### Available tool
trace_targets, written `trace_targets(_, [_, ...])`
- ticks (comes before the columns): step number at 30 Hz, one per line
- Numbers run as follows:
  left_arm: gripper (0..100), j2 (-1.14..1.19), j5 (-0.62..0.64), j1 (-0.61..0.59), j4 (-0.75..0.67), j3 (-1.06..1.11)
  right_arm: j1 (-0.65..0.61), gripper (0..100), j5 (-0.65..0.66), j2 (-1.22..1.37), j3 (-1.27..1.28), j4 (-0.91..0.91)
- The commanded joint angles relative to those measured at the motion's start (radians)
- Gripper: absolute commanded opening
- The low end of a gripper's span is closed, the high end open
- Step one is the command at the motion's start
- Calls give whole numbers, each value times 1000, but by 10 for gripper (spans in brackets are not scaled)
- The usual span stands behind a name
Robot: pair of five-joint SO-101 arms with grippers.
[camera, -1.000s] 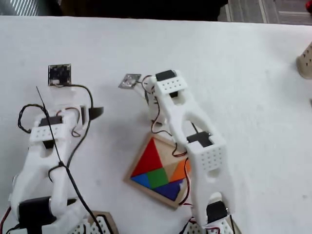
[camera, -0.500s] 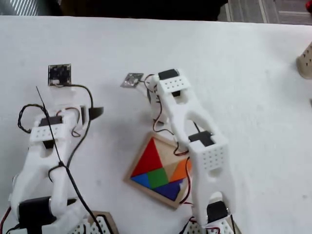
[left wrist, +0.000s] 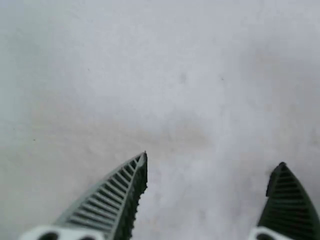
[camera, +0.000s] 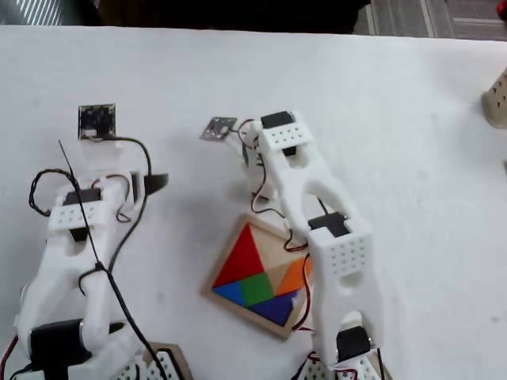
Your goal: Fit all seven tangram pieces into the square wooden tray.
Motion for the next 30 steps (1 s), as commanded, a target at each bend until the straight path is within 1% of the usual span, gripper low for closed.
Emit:
trace_targets(1, [373, -44, -8, -5, -26, -5, 33, 272, -11, -4, -23, -16])
trace_targets(5, [373, -44, -8, -5, -26, -5, 33, 139, -11, -4, -23, -16])
trace_targets(7, [373, -44, -8, -5, -26, -5, 33, 111, -11, -4, -23, -16])
trace_targets(16, [373, -44, -9, -5, -26, -5, 39, 149, -6, -16, -26, -8])
trace_targets(18, [373, -44, -9, -5, -26, -5, 51, 210, -2, -42, -55, 47])
trace_targets(21, [373, -44, -9, -5, -26, -5, 58, 337, 6, -104, -124, 185])
trace_targets(23, [373, -44, -9, -5, -26, -5, 56, 380, 48, -140, -132, 274])
trace_targets(25, [373, -44, -9, -5, -26, -5, 50, 371, 92, -163, -84, 321])
trace_targets(27, [373, -44, -9, -5, -26, -5, 51, 351, 130, -180, 2, 318])
trace_targets(30, [373, -44, -9, -5, -40, -3, 74, 330, 175, -248, 169, 214])
